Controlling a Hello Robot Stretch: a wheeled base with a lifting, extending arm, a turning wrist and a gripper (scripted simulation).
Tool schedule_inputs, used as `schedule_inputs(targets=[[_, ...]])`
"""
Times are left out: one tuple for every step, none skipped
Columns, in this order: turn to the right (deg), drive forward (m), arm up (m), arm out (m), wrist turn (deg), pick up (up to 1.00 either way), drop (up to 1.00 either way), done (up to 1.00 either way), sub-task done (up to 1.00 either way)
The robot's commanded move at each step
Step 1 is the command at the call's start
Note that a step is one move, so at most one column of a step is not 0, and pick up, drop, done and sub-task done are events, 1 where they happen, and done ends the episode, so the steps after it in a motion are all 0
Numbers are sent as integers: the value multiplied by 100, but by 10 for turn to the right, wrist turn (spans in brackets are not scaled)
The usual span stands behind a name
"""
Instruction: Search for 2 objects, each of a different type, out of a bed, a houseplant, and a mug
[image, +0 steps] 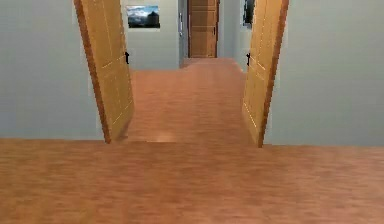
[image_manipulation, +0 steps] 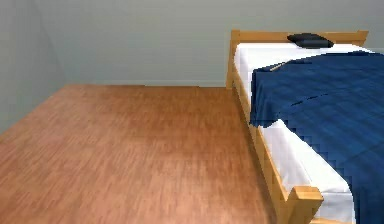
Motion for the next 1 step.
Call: schedule_inputs(targets=[[-30, 0, 0, 0, 0, 0, 0, 0, 0]])
